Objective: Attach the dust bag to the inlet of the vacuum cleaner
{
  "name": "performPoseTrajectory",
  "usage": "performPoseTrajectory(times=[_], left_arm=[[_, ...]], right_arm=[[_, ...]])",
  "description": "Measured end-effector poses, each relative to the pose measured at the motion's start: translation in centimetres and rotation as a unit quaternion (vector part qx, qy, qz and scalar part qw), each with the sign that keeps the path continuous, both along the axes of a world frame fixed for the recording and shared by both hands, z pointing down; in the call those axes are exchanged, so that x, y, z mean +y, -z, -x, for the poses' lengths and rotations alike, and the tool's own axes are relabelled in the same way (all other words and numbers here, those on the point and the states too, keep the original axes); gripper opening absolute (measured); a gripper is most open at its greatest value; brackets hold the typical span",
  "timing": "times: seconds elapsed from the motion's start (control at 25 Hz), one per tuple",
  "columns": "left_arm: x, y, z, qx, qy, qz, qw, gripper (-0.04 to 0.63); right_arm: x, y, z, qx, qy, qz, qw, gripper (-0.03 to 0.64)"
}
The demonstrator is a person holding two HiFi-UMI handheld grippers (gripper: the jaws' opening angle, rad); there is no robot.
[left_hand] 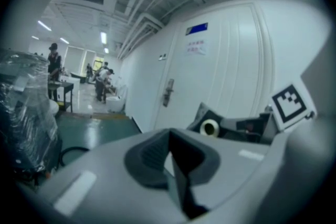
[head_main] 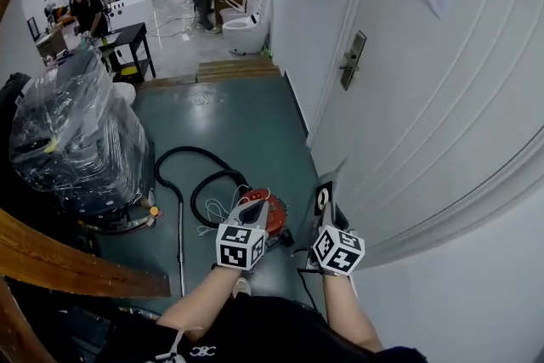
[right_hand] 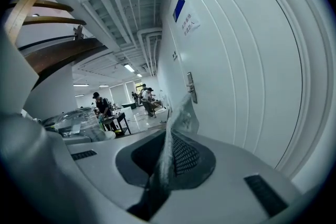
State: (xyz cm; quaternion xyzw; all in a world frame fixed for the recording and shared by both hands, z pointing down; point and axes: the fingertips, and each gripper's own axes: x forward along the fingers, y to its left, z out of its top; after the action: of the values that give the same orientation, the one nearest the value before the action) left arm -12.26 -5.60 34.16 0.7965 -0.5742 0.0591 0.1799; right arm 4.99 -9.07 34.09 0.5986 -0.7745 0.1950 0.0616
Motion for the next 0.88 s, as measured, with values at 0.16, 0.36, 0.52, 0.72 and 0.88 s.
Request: performPoseTrajectory(times=[0.16,0.36,0.52,0.72,0.88], left_arm=[[-1.9,-1.8,1.3,0.007,-0.025,0.022,0.9994,-0.003],[-3.8,-2.9,0.8,0.005,-0.074,0.033,0.9967,-0.003],[-4.8,-4.7,-0.5,0.002,-0.108,0.052,0.9928,-0.004],[-5.4,-8.1,-1.9,-0.003,-0.126,0.085,0.9884,-0.003],[-6.5,-11.4,-2.9,-0.024,-0.139,0.108,0.9841,-0.003]], right_arm=[[-0.9,-1.1,0.3,0.004,-0.033,0.009,0.999,0.018],[-0.8,-2.8,-0.4,0.001,-0.079,0.031,0.996,0.018],[-0.2,-4.3,-1.6,0.005,-0.11,0.046,0.993,0.018],[0.8,-7.4,-3.7,0.011,-0.135,0.079,0.988,0.018],[0.6,-11.0,-5.4,0.011,-0.146,0.109,0.983,0.018]])
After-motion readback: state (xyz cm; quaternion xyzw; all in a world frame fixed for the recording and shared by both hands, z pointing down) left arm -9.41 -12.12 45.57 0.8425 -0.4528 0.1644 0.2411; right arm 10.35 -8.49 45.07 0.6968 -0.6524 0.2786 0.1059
